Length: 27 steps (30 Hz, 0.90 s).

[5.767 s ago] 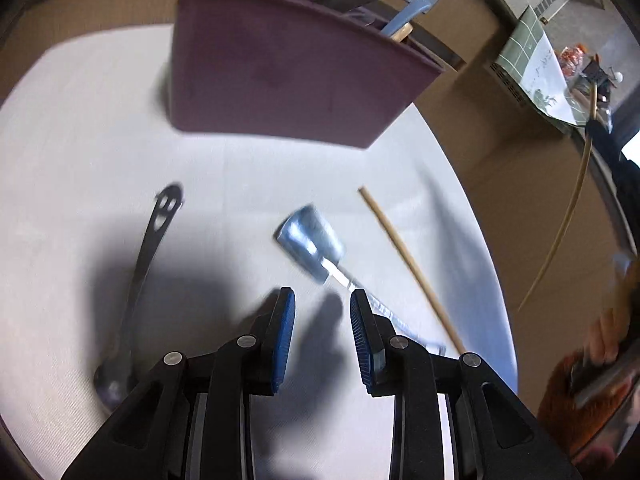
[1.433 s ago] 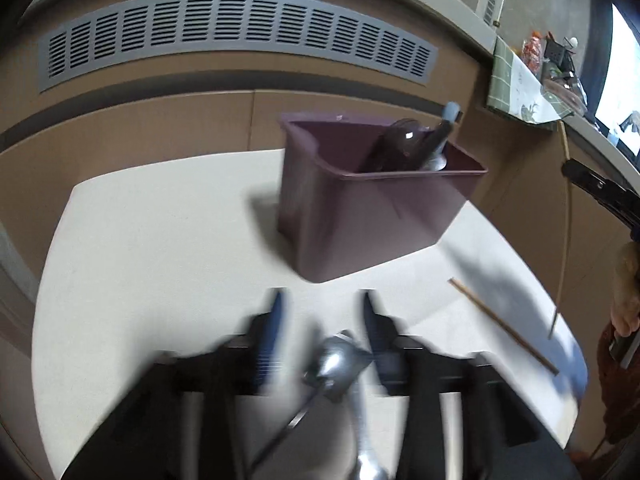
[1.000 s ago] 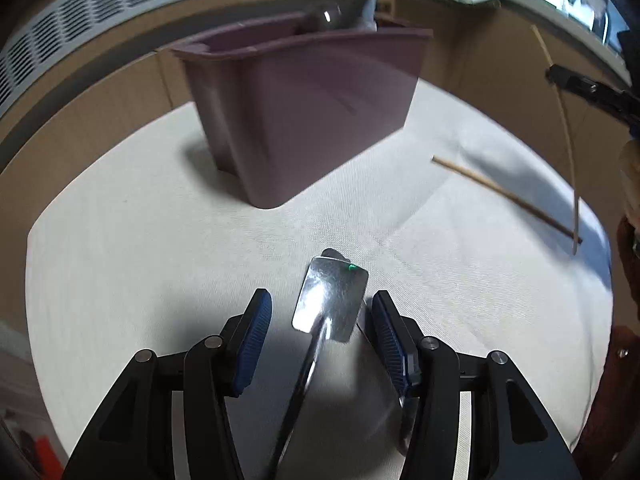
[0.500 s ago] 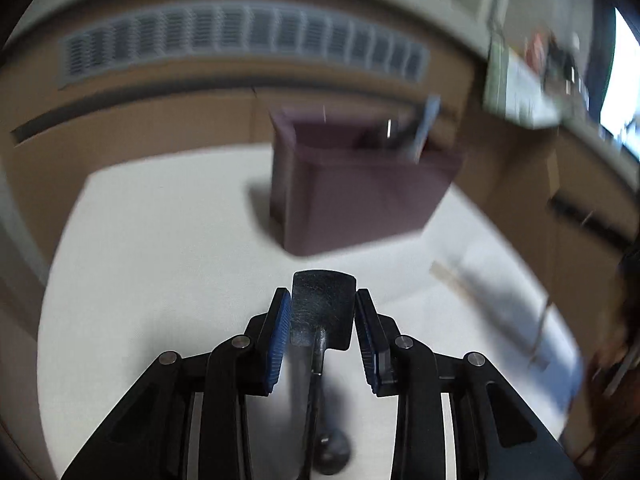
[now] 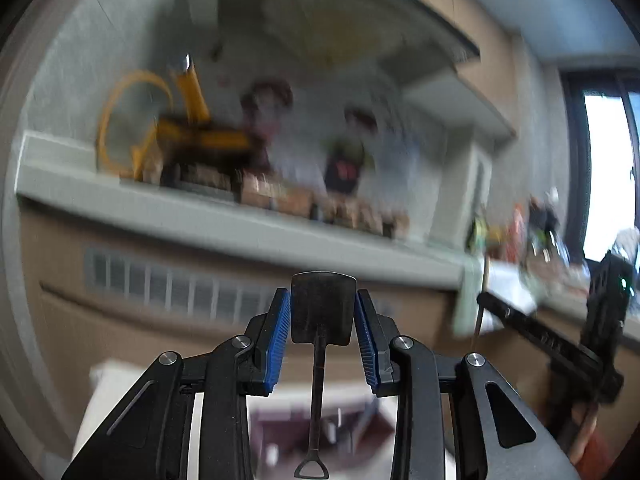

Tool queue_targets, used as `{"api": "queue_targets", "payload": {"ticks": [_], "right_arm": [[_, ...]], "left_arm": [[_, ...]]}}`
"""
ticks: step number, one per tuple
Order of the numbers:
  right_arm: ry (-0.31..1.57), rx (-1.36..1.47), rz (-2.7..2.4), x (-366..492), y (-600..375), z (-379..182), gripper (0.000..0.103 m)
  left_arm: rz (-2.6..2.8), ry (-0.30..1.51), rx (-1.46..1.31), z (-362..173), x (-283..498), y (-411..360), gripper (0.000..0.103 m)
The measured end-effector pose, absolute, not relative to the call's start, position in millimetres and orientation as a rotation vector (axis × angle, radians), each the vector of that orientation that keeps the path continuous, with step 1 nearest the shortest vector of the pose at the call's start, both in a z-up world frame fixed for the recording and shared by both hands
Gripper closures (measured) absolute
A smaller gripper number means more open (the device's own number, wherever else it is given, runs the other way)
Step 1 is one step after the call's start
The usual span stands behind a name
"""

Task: Organize utensils
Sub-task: 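Drop the silver spatula into the maroon caddy with the left tool while the right drops the chopstick in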

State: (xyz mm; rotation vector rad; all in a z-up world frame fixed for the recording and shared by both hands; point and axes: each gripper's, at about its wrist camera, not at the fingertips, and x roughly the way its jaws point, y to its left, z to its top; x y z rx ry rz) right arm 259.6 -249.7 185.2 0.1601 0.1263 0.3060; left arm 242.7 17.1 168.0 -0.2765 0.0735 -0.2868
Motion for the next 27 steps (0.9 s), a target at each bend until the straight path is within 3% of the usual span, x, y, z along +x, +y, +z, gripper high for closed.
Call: {"api": "queue_targets", "payload": {"ticks": [13,15,18,23,27], "right_arm": [[0.161,0.114,0.231,321,-218,122,0.098],[0.235,0.096,0.251,327,-218,106,0.096],[0.352,0.063,0.317,326,-220,88,0.093],[0.363,0.029,0.285,283,-242,78,0.09],[0.512,-0.005,0.308,259,-260,58,0.087]], "left_arm": [[-0.278,0.144,-0.421,85,345,19,0.07],[-0.323,0.197,-0.424,72,352,19,0.065],[-0.333,0.259,-0.414,58,348,21,0.054],[-0.25,0.325,-0.415,53,309,41,0.054],[-0.202,0.43,-0.379,36,268,54,0.054]]}}
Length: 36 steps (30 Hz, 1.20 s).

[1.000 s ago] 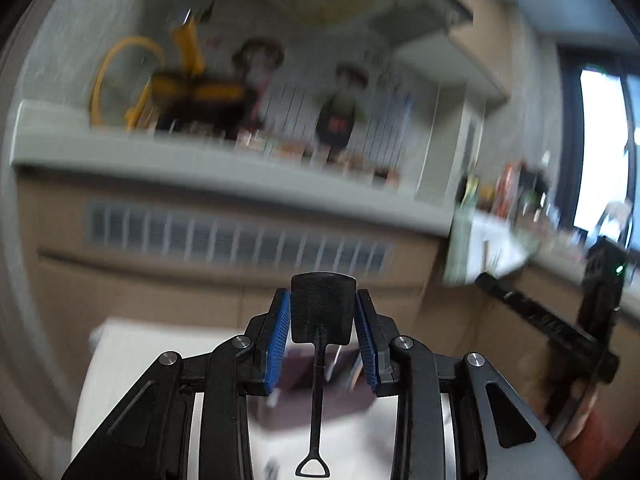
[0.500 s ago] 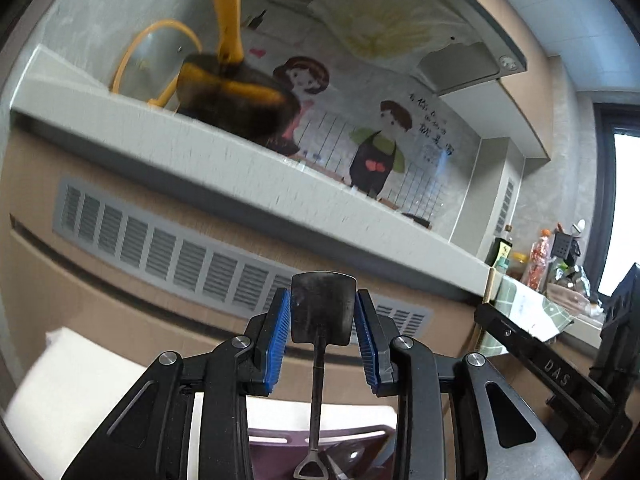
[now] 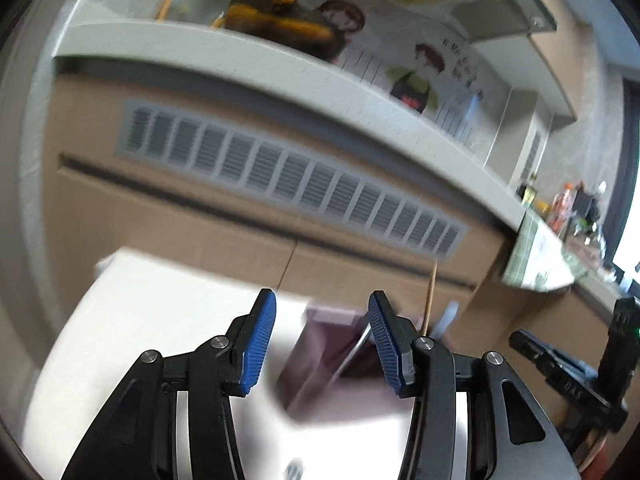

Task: Organize utensils
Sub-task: 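Drop the silver spatula into the maroon caddy with the left tool while the right drops the chopstick in, then grasp the silver spoon with the left tool while the right grasps the second wooden chopstick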

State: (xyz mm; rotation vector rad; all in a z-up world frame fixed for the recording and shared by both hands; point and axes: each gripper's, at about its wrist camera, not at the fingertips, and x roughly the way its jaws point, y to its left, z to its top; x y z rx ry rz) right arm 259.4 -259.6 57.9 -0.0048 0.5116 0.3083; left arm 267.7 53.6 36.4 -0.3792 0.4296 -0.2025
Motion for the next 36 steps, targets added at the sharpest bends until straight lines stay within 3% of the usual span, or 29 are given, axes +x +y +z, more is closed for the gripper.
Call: {"api": "queue_targets", "payload": {"ticks": [6,11,24,28,36], "right_arm": [[0.769,-0.133,0.367,237,-258,8,0.087],[0.914,-0.25,0.397,219,-247,-36,0.087],[0.955,-0.238,0.407,229,-243,-66,0.087],[0.967,-0.187,0.436,231,-245,-66,0.098],[0.9,-0.024,0.498,205,-247,-42,0.098]], "left_arm": [[-0.171,0.666,-0.287,-7,218,44,0.054],[-0.15,0.755,-0.206,-33,192,35,0.054],[-0.206,0.897,-0.136,-59,184,20,0.054],[-0.231,0.903,-0.103,-59,179,14,0.054],[-0.236,0.88,-0.039,-63,153,12,0.054]]}}
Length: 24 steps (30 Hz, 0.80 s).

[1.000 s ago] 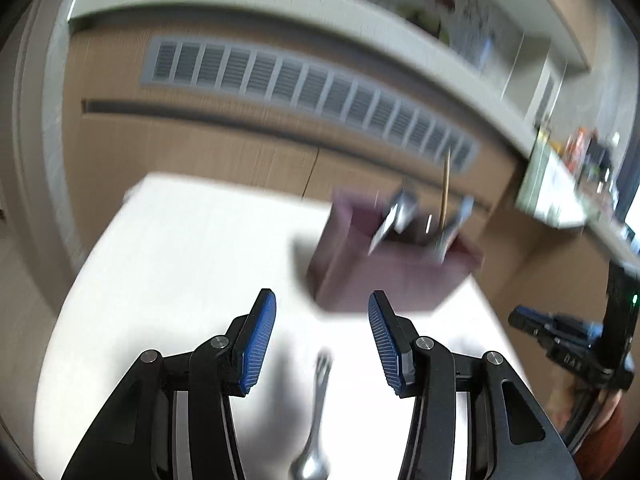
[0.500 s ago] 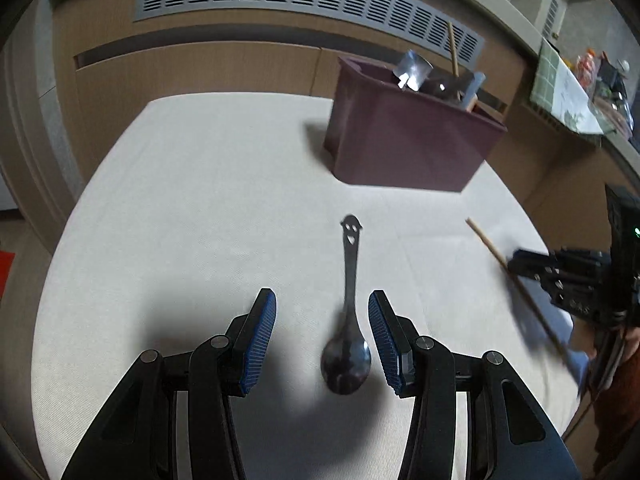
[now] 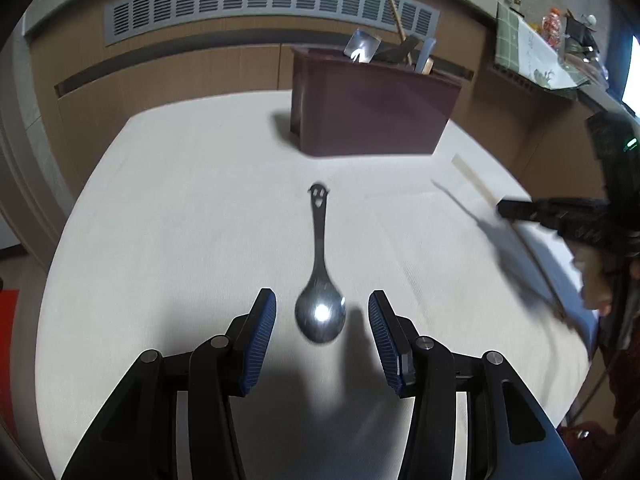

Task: Organize utensils
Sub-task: 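Grasp the silver spoon with the left tool while the right grasps the second wooden chopstick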

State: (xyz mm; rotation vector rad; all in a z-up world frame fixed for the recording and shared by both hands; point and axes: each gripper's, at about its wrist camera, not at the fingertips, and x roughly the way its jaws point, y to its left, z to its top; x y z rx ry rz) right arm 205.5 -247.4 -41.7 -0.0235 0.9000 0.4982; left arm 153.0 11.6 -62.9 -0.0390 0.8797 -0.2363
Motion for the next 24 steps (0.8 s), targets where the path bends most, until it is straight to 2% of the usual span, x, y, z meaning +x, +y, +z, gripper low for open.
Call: {"api": "queue_targets", "payload": {"ticks": [6,24], "right_arm": [[0.849,0.002,0.518,183,-235,-33,0.098],[0.94,-0.066,0.505,183,-223,-63,0.097]], "left_arm": [[-0.217,0.9,-0.065,-68,159,10,0.054],[-0.15,0.925,-0.091,-70,184,8,0.056]]}}
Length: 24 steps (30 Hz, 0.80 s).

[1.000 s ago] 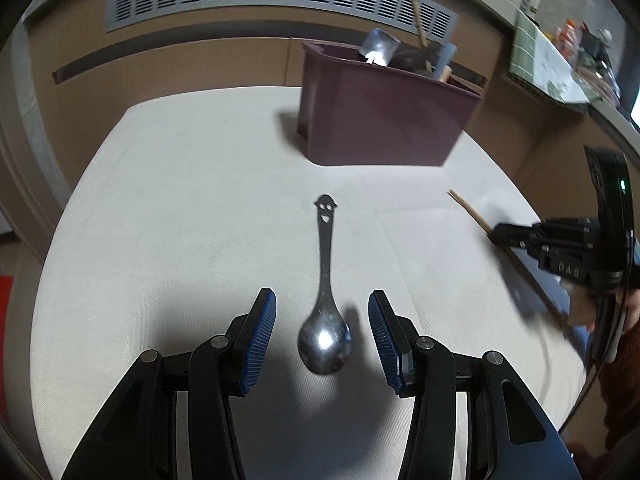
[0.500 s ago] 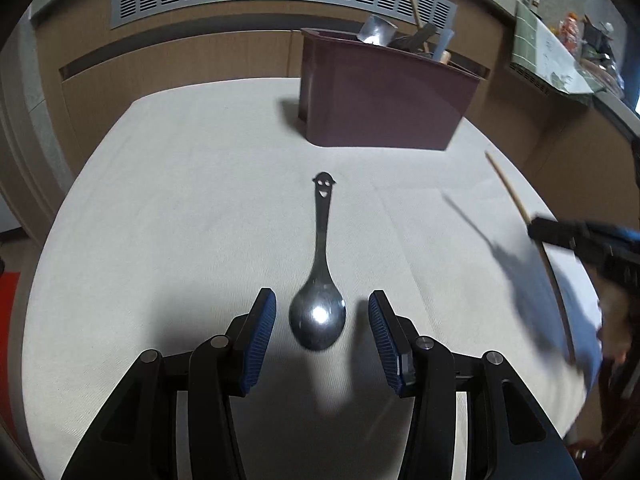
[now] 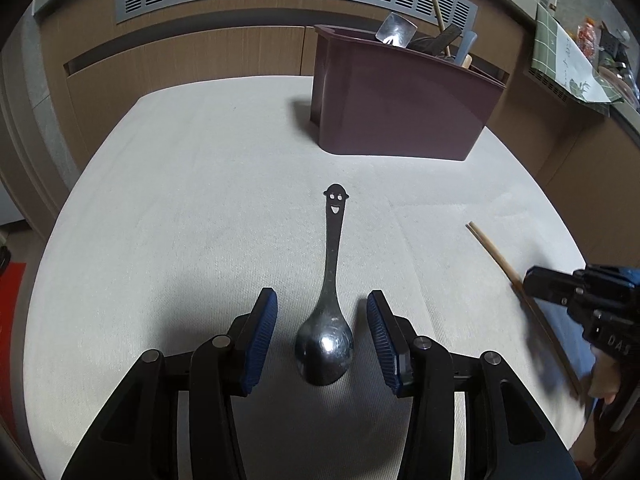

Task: Organize utensils

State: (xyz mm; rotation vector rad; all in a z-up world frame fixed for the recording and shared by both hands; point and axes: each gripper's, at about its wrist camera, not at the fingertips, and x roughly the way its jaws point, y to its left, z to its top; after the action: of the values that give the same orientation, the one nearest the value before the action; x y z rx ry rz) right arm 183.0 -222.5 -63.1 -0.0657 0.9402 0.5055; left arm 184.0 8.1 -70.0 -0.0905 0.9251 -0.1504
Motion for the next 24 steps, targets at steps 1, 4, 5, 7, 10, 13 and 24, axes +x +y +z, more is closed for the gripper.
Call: {"api": "queue_targets", "payload": {"ticks": [1,4,5,7,10,13,24], "right_arm": [[0.948,-0.072,0.504,183,-222,-64,0.097],[0.963,-0.078,0.503,185,-221,-68,0.097],[0.967,-0.077,0.505,186,-222,-68,0.097],[0.971,-0.083,0.506,188,-221,-68,0.096],[0.977,-0.139,0.51,194,-214,-68,0.095],[0.96,-0.21,0.509,198,-204,-67,0.094],[0.886,-0.134,0.51,201,-209,-52,0.098]], "left_arm": [[-0.15,0.926,-0.088,-70,186,8,0.056],[-0.152,0.929,-0.069,-70,194,7,0.06],[-0.154,0.931,-0.06,-69,199,7,0.064],[-0.158,0.94,-0.058,-69,207,10,0.072],[-0.181,0.963,-0.058,-67,213,12,0.083],[-0.207,0.978,-0.034,-66,207,11,0.089],[-0.243,0.977,0.034,-65,231,-1,0.089]]}}
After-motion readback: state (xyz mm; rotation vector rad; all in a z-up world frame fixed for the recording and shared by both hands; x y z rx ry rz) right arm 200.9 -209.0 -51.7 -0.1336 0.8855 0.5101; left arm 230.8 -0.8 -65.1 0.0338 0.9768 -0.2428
